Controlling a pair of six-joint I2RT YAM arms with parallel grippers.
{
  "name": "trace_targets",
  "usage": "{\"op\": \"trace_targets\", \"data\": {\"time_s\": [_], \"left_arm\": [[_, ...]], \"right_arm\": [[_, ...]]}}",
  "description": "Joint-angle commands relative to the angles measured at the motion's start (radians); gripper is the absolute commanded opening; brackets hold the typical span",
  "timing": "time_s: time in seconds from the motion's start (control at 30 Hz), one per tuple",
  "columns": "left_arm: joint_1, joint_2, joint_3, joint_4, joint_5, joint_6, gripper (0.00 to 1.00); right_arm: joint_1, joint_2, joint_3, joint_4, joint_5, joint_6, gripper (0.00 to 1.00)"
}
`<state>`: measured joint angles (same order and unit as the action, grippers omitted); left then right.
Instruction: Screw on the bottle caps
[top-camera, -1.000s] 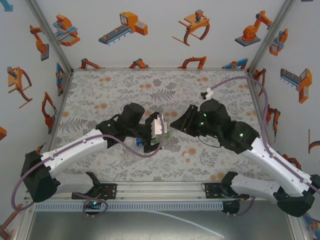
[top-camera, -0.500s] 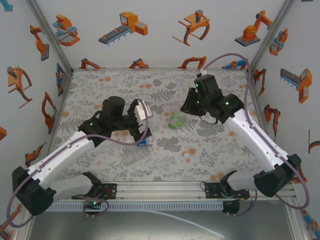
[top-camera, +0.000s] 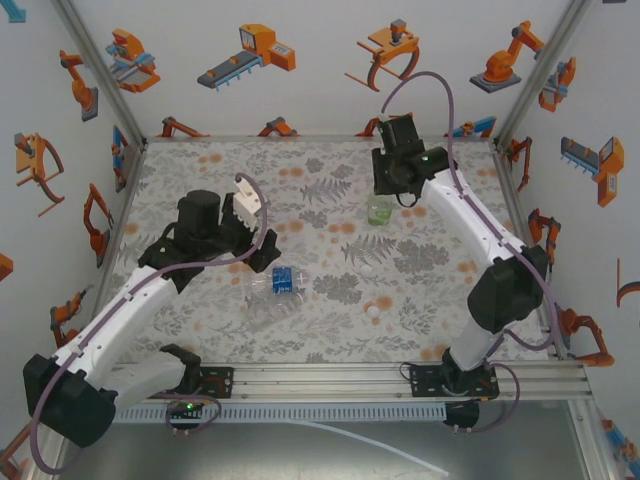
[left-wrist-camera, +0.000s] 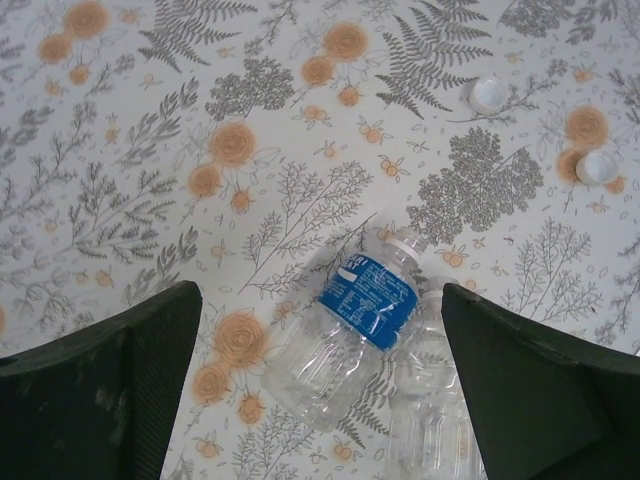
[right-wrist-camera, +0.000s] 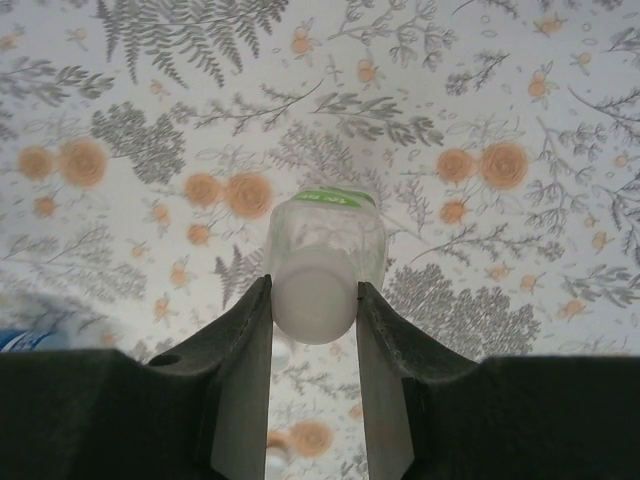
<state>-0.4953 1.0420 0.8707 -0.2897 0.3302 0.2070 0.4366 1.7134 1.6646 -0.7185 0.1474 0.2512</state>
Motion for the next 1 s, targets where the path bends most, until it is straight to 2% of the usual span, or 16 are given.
{"op": "trace_targets", "data": {"time_s": [0.0, 0.17, 0.5, 0.63, 0.83, 0.97], "left_arm": [[0.013, -0.025, -0.026, 0.083, 0.056, -0.075, 0.97], [0.012, 0.0, -0.006, 0.048, 0.056, -0.061, 0.97], [0.012, 0.01, -0.009, 0.049, 0.079, -0.053, 0.97], [0.012, 0.012, -0.012, 0.054, 0.106, -0.046, 0.97], [0.013, 0.014, -0.013, 0.062, 0.109, -0.043, 0.97], [0.012, 0.012, -0.015, 0.06, 0.109, -0.042, 0.97]], "right_arm": [[-0.026, 0.024, 0.005, 0.122, 0.001, -0.053, 0.0], [-0.047, 0.039, -0.048, 0.196, -0.05, -0.021, 0.0], [-0.074, 0.069, -0.106, 0.211, -0.095, 0.018, 0.11], [-0.076, 0.069, -0.114, 0.207, -0.1, 0.025, 0.26], [-0.076, 0.066, -0.07, 0.164, -0.093, 0.021, 0.44], [-0.076, 0.045, -0.019, 0.113, -0.074, 0.003, 0.47]]}}
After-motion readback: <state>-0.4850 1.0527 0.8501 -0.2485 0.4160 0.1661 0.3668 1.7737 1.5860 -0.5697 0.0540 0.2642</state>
